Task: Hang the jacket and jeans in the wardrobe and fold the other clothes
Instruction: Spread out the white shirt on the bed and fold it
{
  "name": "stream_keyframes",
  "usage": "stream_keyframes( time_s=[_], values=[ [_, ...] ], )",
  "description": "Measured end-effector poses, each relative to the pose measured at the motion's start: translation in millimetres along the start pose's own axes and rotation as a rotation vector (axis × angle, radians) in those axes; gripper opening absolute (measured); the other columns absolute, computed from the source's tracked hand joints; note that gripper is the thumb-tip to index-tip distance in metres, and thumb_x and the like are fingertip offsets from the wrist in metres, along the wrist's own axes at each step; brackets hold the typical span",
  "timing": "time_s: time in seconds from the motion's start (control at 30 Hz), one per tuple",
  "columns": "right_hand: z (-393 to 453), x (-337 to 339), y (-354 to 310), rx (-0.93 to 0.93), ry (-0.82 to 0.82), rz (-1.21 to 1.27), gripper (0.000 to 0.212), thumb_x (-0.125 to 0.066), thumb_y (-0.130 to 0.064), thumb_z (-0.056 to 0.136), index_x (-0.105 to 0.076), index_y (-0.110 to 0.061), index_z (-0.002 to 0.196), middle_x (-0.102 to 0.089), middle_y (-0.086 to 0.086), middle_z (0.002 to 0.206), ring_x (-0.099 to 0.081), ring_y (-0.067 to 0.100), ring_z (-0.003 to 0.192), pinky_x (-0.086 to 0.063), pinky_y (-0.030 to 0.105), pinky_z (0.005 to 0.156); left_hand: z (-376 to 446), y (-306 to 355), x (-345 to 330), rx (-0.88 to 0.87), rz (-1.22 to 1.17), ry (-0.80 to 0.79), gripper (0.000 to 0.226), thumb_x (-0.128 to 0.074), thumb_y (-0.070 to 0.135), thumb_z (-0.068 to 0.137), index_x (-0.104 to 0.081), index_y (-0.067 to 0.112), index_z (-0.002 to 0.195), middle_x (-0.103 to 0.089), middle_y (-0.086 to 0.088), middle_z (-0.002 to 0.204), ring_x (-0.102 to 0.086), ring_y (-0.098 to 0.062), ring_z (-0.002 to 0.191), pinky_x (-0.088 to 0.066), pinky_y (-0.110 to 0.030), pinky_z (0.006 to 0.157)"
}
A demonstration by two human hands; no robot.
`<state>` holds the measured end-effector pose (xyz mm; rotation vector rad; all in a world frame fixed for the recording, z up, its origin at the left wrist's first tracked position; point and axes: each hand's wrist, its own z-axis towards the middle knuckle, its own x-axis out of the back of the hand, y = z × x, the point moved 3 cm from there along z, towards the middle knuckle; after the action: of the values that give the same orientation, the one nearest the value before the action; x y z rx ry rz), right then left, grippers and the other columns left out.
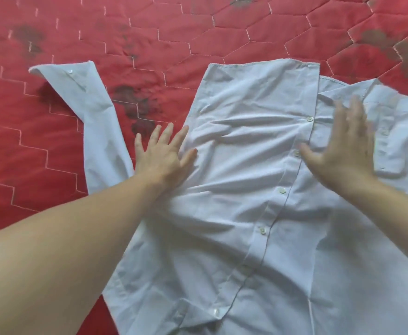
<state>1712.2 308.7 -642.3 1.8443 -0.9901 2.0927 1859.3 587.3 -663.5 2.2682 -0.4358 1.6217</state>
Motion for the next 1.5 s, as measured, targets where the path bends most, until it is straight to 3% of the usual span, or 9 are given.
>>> stream_keyframes(
  time_s=[0.13,0.27,0.53,0.77,0.87,1.0,1.17,1.3,1.5],
  values=[
    [-50.6,-68.1,-126.8,0.509,-0.288,-0.107,0.066,-0.038,-0.048,0.090,-0.030,-0.023,0.151,-0.015,0.012,0.162,-0.016,0.032,0.148,-0.009,0.054,0.117,-20.1,-36.6,1.3,-0.013,-0.096,0.100,0.058,-0.024,0.060,0.096,-0.027,0.040,0.150,-0.023,0.005,0.161,-0.016,-0.017,0.149,-0.005,-0.048,0.119],
    [-51.4,-110.2,-157.3,0.339,-0.471,-0.168,0.069,-0.028,-0.055,0.096,-0.004,-0.028,0.155,0.010,0.004,0.164,0.013,0.023,0.150,0.009,0.051,0.119,-39.4,-68.7,-3.2,0.001,-0.237,0.177,0.069,-0.017,0.065,0.087,-0.035,0.038,0.148,-0.034,0.003,0.156,-0.025,-0.016,0.146,-0.014,-0.047,0.116],
    [4.1,-111.6,-168.2,0.212,-0.521,-0.333,0.079,-0.034,-0.062,0.093,-0.003,-0.026,0.155,0.011,0.006,0.163,0.009,0.026,0.150,0.004,0.048,0.120,-90.4,-136.5,-33.4,0.509,-0.507,0.213,0.077,-0.056,0.047,0.091,-0.016,0.029,0.154,-0.015,-0.003,0.162,-0.012,-0.022,0.149,-0.013,-0.045,0.116],
    [-65.0,-89.2,-271.1,0.583,-0.090,0.072,0.050,-0.048,-0.030,0.077,-0.059,-0.017,0.125,-0.055,0.010,0.128,-0.052,0.032,0.116,-0.032,0.045,0.099,-98.9,-153.5,-18.9,0.589,-1.160,0.173,0.047,-0.061,0.018,0.069,-0.064,0.014,0.116,-0.067,0.000,0.100,-0.061,-0.020,0.090,-0.047,-0.027,0.073],
    [-104.5,-100.7,-311.2,0.614,-0.273,0.145,0.033,-0.046,-0.040,0.084,-0.068,-0.019,0.096,-0.065,0.000,0.093,-0.062,0.026,0.089,-0.039,0.039,0.081,-112.5,-155.6,-12.0,0.502,-1.351,0.104,0.030,-0.060,0.005,0.075,-0.070,0.018,0.100,-0.069,0.005,0.082,-0.063,-0.014,0.073,-0.051,-0.024,0.058],
    [-118.1,-124.1,-339.1,0.046,-0.573,0.424,0.051,-0.056,-0.065,0.080,-0.058,-0.016,0.097,-0.062,-0.004,0.091,-0.059,0.021,0.087,-0.044,0.035,0.074,-142.1,-152.4,-4.4,0.187,-0.896,0.057,0.048,-0.058,0.006,0.076,-0.058,0.025,0.121,-0.070,0.002,0.098,-0.064,-0.020,0.089,-0.049,-0.029,0.070],
    [-110.9,-141.5,-345.2,-0.111,-0.650,0.347,0.031,-0.058,-0.019,0.081,-0.060,-0.009,0.111,-0.063,0.006,0.099,-0.060,0.028,0.087,-0.042,0.029,0.069,-173.2,-144.0,-23.5,-0.247,-0.479,-0.106,0.068,-0.049,0.019,0.080,-0.035,0.037,0.144,-0.067,-0.007,0.108,-0.063,-0.036,0.095,-0.051,-0.043,0.074],
    [-102.4,-125.2,-345.7,-0.505,-0.777,0.904,0.026,-0.060,-0.015,0.082,-0.058,-0.008,0.108,-0.061,0.006,0.088,-0.060,0.023,0.077,-0.046,0.028,0.071,-185.1,-138.8,-29.3,-0.320,-0.335,-0.136,0.069,-0.049,0.017,0.089,-0.023,0.038,0.149,-0.061,-0.001,0.112,-0.060,-0.034,0.095,-0.048,-0.043,0.072],
    [-75.8,-78.6,-342.4,-0.338,-1.158,1.052,0.023,-0.055,-0.030,0.094,-0.063,-0.012,0.083,-0.067,0.002,0.065,-0.066,0.017,0.060,-0.055,0.022,0.057,-180.1,-129.7,-31.4,-0.400,-0.180,-0.145,0.060,-0.046,0.023,0.093,-0.027,0.041,0.148,-0.060,0.004,0.123,-0.063,-0.032,0.096,-0.042,-0.034,0.068]
  ],
)
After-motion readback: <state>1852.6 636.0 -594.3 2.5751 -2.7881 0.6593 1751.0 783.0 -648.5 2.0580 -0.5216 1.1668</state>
